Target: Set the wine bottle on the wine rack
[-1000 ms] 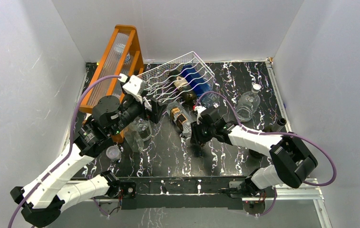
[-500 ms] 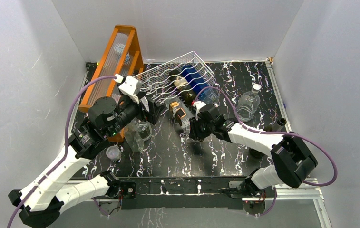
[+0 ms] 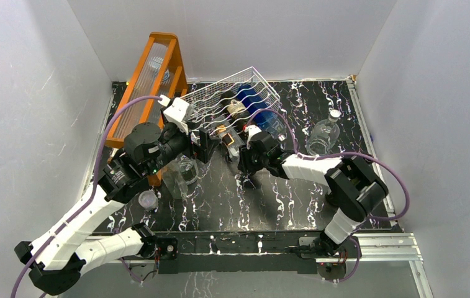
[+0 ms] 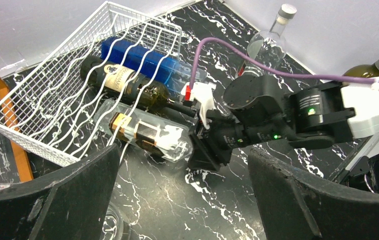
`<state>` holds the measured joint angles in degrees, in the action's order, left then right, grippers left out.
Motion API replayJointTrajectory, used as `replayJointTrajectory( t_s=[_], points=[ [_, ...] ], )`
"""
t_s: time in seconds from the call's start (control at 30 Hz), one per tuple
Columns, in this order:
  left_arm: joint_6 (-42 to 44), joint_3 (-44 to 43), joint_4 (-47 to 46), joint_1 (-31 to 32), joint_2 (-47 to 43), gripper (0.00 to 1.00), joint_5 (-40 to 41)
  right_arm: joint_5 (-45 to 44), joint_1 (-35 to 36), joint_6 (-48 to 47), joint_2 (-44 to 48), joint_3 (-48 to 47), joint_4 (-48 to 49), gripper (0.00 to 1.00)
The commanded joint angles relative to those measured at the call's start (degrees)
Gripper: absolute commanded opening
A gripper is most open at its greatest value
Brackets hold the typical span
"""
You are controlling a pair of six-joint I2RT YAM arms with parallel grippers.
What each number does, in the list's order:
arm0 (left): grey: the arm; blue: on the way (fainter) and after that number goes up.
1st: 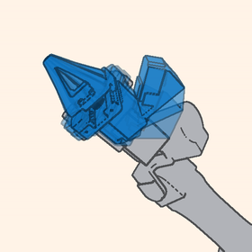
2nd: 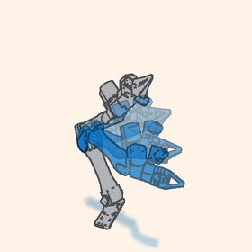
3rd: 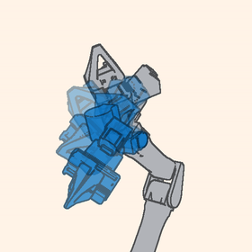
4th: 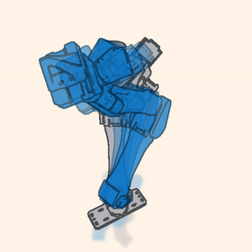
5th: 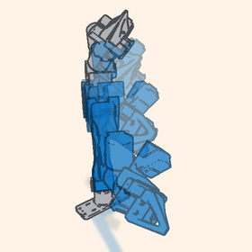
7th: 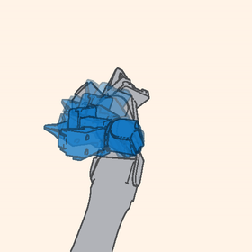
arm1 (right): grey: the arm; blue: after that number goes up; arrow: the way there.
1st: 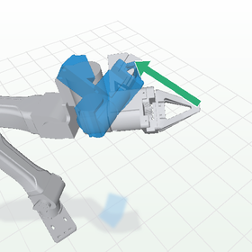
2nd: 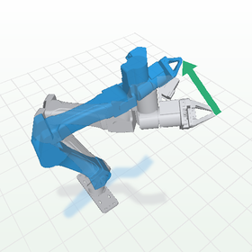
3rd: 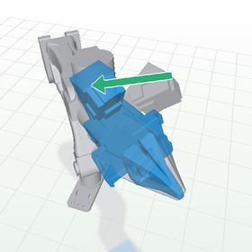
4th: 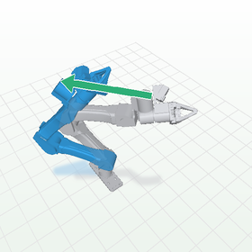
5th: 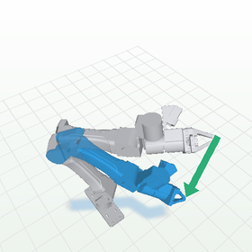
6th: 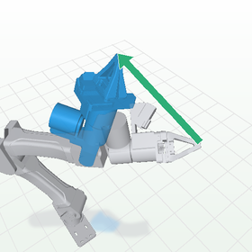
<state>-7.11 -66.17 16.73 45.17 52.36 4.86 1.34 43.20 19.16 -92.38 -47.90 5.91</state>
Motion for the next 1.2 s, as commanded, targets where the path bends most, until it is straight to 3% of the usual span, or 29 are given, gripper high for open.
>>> replayJointTrajectory(
  t_s=[0.0, 0.23, 0.67, 1.0, 1.17],
  points=[
    [-0.11, -3.31, -0.03, 0.1, -1.52, 0.98, -1.01, -1.56, -0.11, 1.87, -1.53, -5.74, 21.54, 0.0],
    [1.29, -4.72, 1.27, 0.07, -3.88, 0.98, 0.49, -1.92, -0.05, 2.51, -8.82, -10.42, 23.83, 0.0],
    [1.43, -4.6, 3.07, 0.05, -5.48, 0.98, 0.96, 0.11, -0.69, 1.06, -16.8, -21.64, 13.91, 0.0],
    [0.59, -3.96, 3.38, 0.1, -5.56, 0.98, 0.82, -1.51, -0.9, 1.9, -19.84, -27.54, 5.85, 0.17],
    [0.61, -3.87, 3.48, 0.1, -5.28, 0.98, 1.05, -2.26, -0.93, 2.27, -21.28, -29.82, 3.58, 0.3]
  ],
)
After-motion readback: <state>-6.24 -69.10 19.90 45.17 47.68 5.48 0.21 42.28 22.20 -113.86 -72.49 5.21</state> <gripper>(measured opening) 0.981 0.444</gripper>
